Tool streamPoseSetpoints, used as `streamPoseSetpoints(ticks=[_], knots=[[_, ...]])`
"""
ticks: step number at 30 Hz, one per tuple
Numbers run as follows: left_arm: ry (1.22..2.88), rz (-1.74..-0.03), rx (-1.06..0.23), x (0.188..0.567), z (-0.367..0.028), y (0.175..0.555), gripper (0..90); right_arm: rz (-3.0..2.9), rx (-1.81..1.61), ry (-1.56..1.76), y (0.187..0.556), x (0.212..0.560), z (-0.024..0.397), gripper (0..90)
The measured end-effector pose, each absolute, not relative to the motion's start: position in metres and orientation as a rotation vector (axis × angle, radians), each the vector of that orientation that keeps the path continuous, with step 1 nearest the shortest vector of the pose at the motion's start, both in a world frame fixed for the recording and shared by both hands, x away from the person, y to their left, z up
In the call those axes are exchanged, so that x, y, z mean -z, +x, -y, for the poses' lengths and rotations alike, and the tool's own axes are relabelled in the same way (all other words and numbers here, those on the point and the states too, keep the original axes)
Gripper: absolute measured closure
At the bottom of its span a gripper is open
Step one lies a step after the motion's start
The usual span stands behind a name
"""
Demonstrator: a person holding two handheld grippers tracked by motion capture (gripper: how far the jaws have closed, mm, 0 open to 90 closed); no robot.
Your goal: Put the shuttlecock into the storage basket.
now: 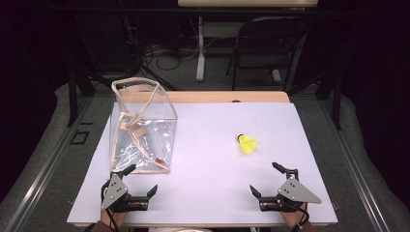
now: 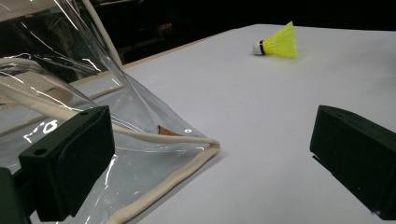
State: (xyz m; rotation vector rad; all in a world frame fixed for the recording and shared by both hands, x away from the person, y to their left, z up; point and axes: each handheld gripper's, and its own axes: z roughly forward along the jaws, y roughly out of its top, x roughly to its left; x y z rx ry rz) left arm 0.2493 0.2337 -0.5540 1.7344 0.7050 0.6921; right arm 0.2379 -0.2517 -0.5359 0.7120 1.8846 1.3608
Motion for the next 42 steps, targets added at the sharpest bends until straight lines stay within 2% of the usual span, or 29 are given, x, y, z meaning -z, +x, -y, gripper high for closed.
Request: streamPoseSetpoints(ticks=[24,42], knots=[[1.759,-0.690,-0.675,0.555,-0.231,0.251,0.0,-1.940,-1.315,0.789,0.254,0.538,0.253,0.0],[1.766,-0.676,-0.668,0.555,-0.230,0.251,0.0,-2.000,-1.264,0.884,0.287,0.538,0.253,0.0]])
